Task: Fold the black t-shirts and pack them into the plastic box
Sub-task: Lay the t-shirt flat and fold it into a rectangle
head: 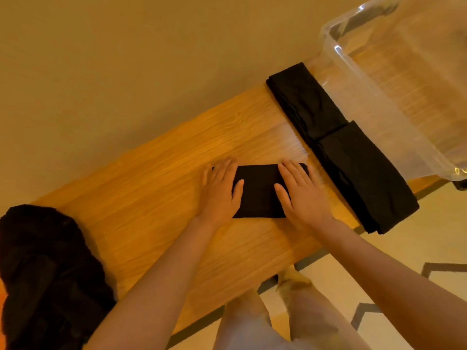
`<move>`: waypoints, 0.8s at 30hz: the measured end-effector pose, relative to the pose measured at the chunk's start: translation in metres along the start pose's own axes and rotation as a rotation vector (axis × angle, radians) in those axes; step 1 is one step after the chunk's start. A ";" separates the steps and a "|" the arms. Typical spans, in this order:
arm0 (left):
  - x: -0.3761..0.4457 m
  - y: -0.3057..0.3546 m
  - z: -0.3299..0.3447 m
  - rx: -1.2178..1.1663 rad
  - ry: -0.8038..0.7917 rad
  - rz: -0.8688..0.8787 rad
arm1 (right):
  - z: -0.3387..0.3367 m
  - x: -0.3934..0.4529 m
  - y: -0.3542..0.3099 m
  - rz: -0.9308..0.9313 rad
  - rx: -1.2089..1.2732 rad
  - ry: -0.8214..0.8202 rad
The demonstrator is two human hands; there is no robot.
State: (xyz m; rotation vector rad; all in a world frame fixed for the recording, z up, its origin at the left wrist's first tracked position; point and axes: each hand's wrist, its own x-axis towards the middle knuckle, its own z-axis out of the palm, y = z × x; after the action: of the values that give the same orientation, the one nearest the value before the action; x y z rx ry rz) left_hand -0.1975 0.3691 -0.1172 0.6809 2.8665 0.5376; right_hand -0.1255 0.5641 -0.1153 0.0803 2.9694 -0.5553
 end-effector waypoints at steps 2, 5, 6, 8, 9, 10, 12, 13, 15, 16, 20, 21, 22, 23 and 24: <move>0.010 -0.007 -0.015 0.033 0.021 -0.073 | -0.013 0.005 0.002 0.014 0.010 0.029; 0.025 -0.021 -0.039 0.077 -0.153 -0.123 | -0.030 0.012 0.004 0.044 -0.012 -0.015; 0.029 -0.025 -0.046 0.076 -0.256 -0.133 | -0.033 0.015 0.004 0.049 -0.032 -0.050; 0.037 -0.028 -0.056 0.074 -0.402 -0.142 | -0.040 0.021 0.004 0.061 -0.120 -0.138; 0.039 -0.030 -0.059 0.066 -0.435 -0.145 | -0.043 0.024 0.004 0.081 -0.169 -0.186; 0.042 -0.030 -0.060 0.047 -0.451 -0.152 | -0.046 0.025 0.003 0.102 -0.207 -0.227; 0.043 -0.028 -0.060 0.005 -0.455 -0.160 | -0.051 0.026 0.003 0.121 -0.227 -0.274; 0.043 -0.027 -0.059 -0.009 -0.447 -0.162 | -0.053 0.026 0.004 0.122 -0.207 -0.286; 0.041 -0.023 -0.057 -0.080 -0.412 -0.180 | -0.057 0.021 0.005 0.120 -0.108 -0.287; 0.038 -0.021 -0.057 -0.154 -0.395 -0.206 | -0.058 0.017 0.006 0.137 -0.030 -0.278; 0.021 -0.012 -0.053 -0.550 -0.234 -0.377 | -0.056 -0.007 0.007 0.355 0.328 -0.149; 0.016 -0.010 -0.052 -0.597 -0.211 -0.405 | -0.053 -0.014 0.008 0.410 0.398 -0.120; 0.011 -0.009 -0.049 -0.629 -0.200 -0.418 | -0.050 -0.020 0.007 0.454 0.468 -0.103; 0.008 -0.010 -0.045 -0.643 -0.199 -0.417 | -0.046 -0.026 0.007 0.492 0.527 -0.097; 0.005 -0.011 -0.042 -0.645 -0.198 -0.415 | -0.043 -0.030 0.005 0.520 0.566 -0.086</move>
State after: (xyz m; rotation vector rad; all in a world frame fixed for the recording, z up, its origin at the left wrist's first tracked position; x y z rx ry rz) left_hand -0.2157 0.3490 -0.0825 0.0286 2.3296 1.1567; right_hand -0.0996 0.5838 -0.0738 0.8173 2.4572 -1.2350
